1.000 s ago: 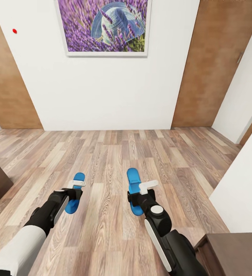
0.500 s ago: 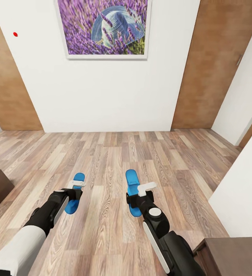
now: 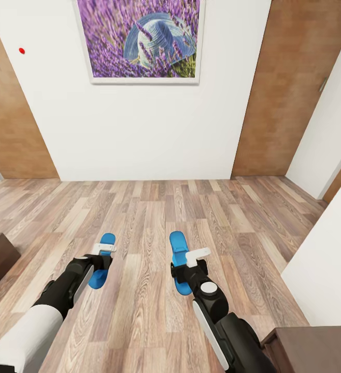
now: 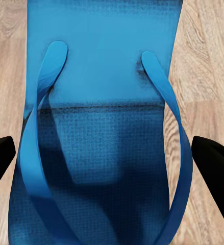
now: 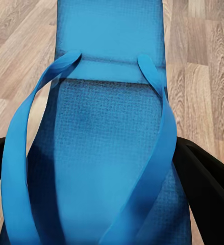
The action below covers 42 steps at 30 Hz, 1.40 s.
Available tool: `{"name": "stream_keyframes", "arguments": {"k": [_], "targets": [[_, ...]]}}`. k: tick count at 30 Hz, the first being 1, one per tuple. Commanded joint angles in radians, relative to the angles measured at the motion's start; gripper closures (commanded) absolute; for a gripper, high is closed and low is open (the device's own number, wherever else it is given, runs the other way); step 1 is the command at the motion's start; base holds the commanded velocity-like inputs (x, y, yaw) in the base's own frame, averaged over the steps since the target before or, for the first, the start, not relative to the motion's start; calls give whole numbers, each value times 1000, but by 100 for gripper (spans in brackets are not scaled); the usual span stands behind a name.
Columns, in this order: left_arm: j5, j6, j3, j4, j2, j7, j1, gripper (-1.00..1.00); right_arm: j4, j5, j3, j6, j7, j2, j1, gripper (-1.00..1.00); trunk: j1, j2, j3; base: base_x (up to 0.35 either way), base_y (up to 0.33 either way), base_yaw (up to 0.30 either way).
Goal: In the bedroom, move the book from the bed onto either nightstand, and place the two sandals side by side next to the bed.
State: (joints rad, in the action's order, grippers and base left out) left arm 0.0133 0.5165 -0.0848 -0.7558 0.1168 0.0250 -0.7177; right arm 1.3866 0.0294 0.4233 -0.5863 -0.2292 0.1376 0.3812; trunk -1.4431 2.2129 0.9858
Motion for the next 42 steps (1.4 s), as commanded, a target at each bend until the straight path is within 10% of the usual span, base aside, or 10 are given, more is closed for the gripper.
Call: {"name": "stream_keyframes", "arguments": {"k": [1,42], "targets": [[1,5,-3,-2,1,1,0,100,1,4,2,-5,-7,0,1,100,4,-7,-2,0,0,0],[0,0,-9,6,-27,-48,0,100,-33,9,42,85,-9,1,1,100,161,-294,-131,0,0,0]]}}
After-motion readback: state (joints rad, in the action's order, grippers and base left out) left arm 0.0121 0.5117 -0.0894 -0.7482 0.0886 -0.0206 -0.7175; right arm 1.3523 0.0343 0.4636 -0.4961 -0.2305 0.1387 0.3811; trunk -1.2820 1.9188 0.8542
